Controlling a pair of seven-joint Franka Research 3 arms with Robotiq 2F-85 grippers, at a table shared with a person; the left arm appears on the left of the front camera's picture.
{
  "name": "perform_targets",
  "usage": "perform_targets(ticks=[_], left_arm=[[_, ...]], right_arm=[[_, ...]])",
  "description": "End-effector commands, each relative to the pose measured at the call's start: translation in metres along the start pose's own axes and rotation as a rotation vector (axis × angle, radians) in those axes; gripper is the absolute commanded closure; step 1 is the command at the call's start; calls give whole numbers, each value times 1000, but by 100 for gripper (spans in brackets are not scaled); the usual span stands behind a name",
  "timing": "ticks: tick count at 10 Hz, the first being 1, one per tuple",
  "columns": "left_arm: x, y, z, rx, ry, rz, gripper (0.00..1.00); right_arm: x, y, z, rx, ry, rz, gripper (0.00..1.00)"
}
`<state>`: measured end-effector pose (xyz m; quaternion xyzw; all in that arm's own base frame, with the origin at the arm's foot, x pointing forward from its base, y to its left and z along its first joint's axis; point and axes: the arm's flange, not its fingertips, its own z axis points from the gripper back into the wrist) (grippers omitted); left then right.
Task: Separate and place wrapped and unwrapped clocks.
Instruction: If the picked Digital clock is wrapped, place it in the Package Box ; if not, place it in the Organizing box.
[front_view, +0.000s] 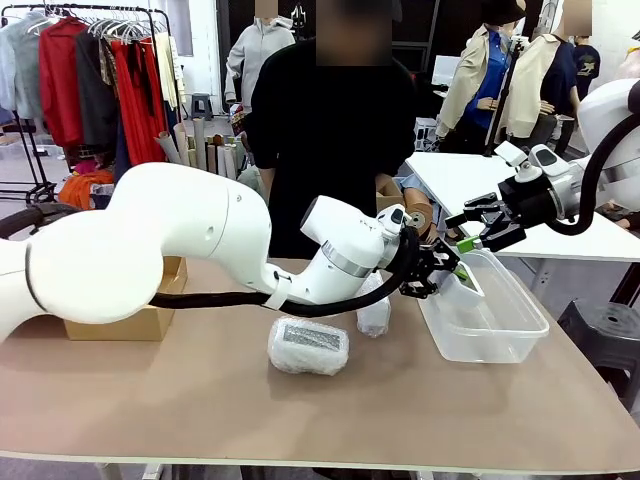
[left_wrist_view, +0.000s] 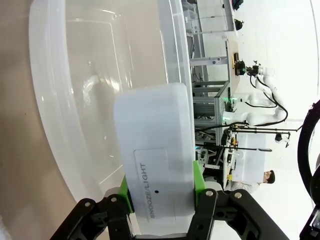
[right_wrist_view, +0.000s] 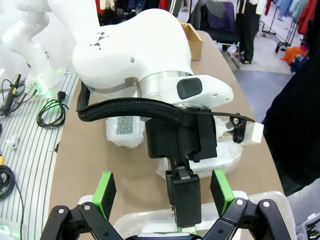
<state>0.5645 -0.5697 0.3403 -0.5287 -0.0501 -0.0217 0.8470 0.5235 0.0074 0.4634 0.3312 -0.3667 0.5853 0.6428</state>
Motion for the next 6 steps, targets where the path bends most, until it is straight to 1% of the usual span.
perform_targets(ticks=[1, 4, 5, 6], left_arm=[[14, -14, -14, 4, 19, 1, 100], [14, -14, -23, 23, 28, -1, 100], [16, -13, -23, 42, 5, -20, 100], [0, -5, -12, 3, 25, -7, 100]], right_arm=[[1, 0, 1, -3, 0, 2, 0], [1, 0, 1, -3, 0, 2, 0], [1, 0, 1, -3, 0, 2, 0], [1, 0, 1, -3, 0, 2, 0]])
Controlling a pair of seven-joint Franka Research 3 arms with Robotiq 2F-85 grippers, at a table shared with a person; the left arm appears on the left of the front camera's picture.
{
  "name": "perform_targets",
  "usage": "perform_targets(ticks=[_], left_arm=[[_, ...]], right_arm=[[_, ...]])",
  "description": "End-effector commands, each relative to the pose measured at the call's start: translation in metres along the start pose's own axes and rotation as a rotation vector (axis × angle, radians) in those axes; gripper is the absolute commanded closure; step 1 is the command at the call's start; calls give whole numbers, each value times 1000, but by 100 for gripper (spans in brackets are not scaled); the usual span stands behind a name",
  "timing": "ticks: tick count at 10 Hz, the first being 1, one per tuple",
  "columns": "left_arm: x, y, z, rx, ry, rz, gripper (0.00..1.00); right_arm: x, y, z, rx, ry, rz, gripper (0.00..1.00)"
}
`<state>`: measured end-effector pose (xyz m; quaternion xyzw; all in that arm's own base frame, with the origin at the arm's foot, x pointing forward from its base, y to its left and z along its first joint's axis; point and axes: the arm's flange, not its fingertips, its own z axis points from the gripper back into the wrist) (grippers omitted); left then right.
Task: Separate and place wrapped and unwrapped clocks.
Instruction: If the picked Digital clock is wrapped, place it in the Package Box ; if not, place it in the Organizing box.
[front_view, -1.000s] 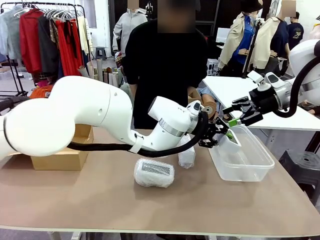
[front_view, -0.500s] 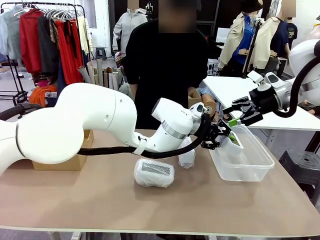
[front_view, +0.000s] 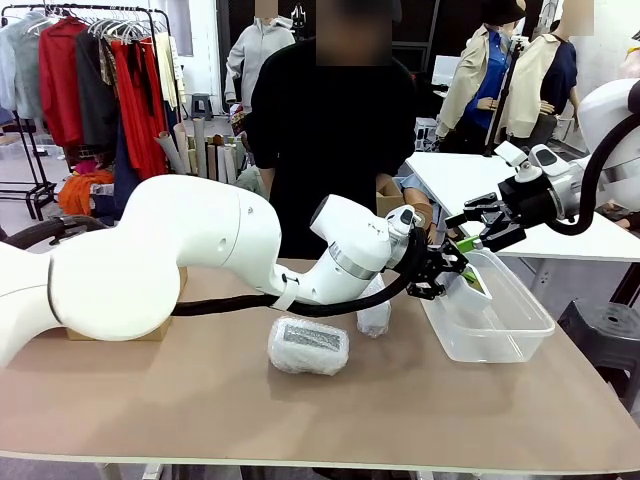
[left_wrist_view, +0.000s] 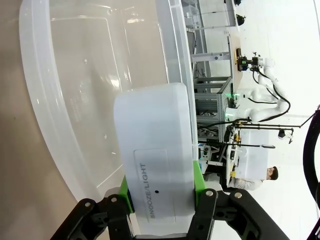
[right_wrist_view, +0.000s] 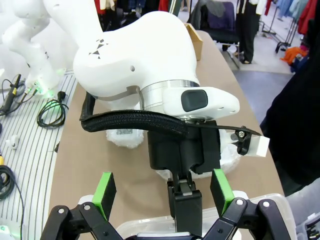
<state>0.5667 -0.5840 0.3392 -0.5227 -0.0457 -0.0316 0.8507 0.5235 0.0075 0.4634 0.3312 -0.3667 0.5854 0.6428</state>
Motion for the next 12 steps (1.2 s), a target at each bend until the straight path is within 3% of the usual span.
perform_targets(ticks=[1, 9, 10, 12], left_arm=[[-2, 0, 1, -10, 6, 5, 100], [0, 0, 0, -1, 0, 3, 100], [1, 0, 1, -1, -7, -1, 90], [0, -1, 1, -3, -6, -8, 52]], right_arm=[[1, 0, 1, -3, 0, 2, 0], [1, 0, 1, -3, 0, 2, 0], [1, 0, 1, -3, 0, 2, 0], [1, 0, 1, -3, 0, 2, 0]])
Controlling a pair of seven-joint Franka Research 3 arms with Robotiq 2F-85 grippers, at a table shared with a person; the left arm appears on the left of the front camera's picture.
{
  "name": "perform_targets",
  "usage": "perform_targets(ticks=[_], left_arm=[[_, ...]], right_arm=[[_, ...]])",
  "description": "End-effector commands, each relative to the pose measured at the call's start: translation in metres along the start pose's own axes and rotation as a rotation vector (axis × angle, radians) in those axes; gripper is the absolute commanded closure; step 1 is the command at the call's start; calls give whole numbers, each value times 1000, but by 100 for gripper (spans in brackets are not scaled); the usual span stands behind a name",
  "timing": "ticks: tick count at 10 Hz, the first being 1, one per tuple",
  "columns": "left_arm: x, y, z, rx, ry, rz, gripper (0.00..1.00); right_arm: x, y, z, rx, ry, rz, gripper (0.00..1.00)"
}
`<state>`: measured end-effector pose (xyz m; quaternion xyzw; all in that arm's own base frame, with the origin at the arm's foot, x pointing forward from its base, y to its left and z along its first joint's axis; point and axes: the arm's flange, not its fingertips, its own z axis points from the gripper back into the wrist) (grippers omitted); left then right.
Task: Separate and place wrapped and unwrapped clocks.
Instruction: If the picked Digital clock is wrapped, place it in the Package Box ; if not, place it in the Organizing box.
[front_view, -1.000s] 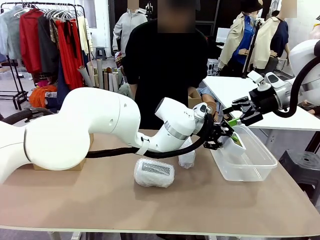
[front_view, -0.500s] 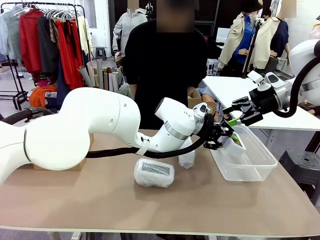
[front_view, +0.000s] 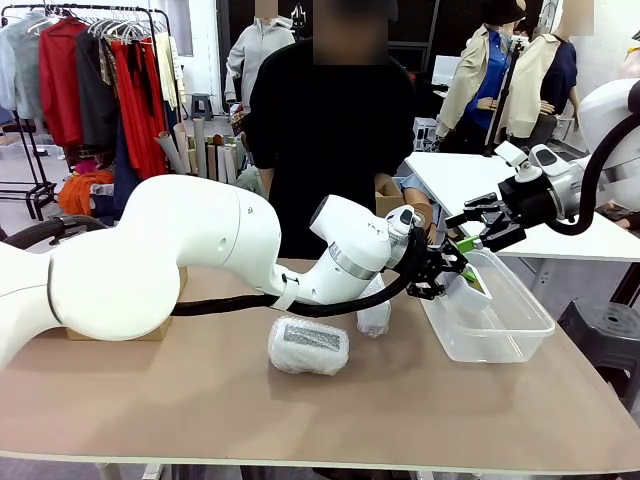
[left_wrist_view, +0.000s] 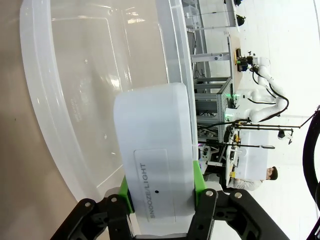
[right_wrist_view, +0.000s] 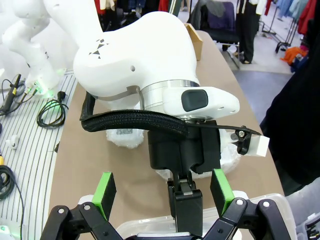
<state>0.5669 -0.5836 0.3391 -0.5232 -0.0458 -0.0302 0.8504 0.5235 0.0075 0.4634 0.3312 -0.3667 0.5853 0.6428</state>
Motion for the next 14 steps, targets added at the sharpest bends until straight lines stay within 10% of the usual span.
perform_targets(ticks=[1, 3, 14], left_arm=[[0, -2, 2, 2, -4, -11, 32], [0, -2, 1, 8, -5, -13, 0], [-15, -11, 23, 9, -80, -62, 0]], right_arm=[[1, 0, 1, -3, 0, 2, 0], [1, 0, 1, -3, 0, 2, 0], [1, 0, 1, -3, 0, 2, 0]])
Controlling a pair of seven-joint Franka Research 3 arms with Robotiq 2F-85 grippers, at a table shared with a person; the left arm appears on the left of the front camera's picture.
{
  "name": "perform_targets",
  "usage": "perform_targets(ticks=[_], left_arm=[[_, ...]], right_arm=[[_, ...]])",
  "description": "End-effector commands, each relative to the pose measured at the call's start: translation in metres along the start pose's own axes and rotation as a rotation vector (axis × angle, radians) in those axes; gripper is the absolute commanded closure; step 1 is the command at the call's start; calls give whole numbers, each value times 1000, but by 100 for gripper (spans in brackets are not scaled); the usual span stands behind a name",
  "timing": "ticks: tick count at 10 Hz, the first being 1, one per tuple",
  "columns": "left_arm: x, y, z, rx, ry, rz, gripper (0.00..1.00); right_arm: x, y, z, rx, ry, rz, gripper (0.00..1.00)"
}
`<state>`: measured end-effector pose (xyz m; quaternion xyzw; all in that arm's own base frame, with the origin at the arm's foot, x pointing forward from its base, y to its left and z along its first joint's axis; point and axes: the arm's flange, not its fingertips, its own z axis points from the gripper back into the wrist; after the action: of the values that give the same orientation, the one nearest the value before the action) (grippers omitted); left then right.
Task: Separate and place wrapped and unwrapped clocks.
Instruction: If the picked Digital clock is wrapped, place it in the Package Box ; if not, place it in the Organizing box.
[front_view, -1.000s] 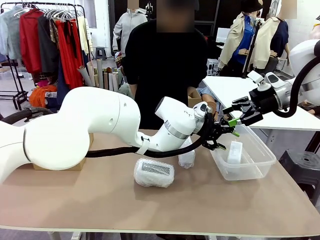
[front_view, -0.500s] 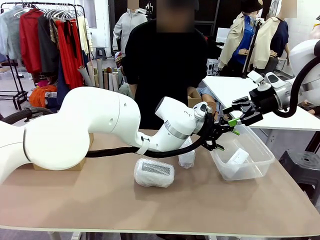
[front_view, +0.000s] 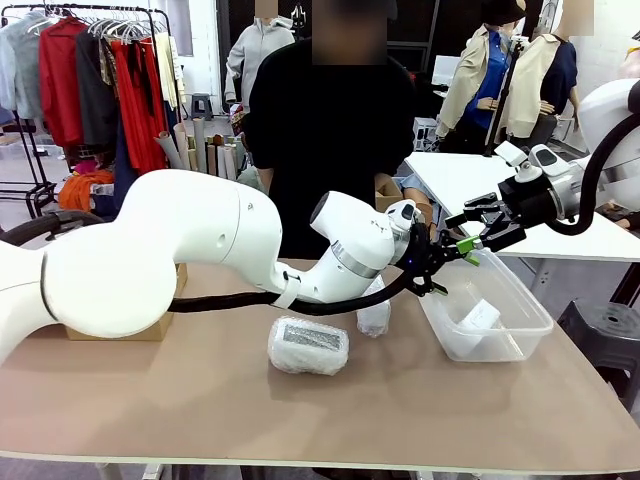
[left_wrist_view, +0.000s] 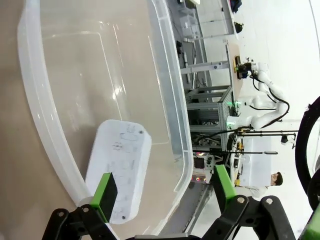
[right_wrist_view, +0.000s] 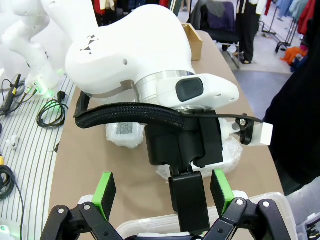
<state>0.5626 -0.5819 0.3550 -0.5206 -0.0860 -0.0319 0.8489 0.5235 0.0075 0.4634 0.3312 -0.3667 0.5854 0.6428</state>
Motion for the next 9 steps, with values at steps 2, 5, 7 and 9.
perform_targets(ticks=[2, 5, 7, 9], left_arm=[[-14, 0, 23, -5, -19, -20, 0], [-12, -2, 35, -20, -51, -22, 0], [-13, -8, 43, -22, -67, -34, 0], [-12, -10, 51, -21, -88, -36, 0]], right_arm=[[1, 0, 1, -3, 0, 2, 0], [1, 0, 1, -3, 0, 2, 0], [1, 0, 1, -3, 0, 2, 0], [1, 0, 1, -3, 0, 2, 0]])
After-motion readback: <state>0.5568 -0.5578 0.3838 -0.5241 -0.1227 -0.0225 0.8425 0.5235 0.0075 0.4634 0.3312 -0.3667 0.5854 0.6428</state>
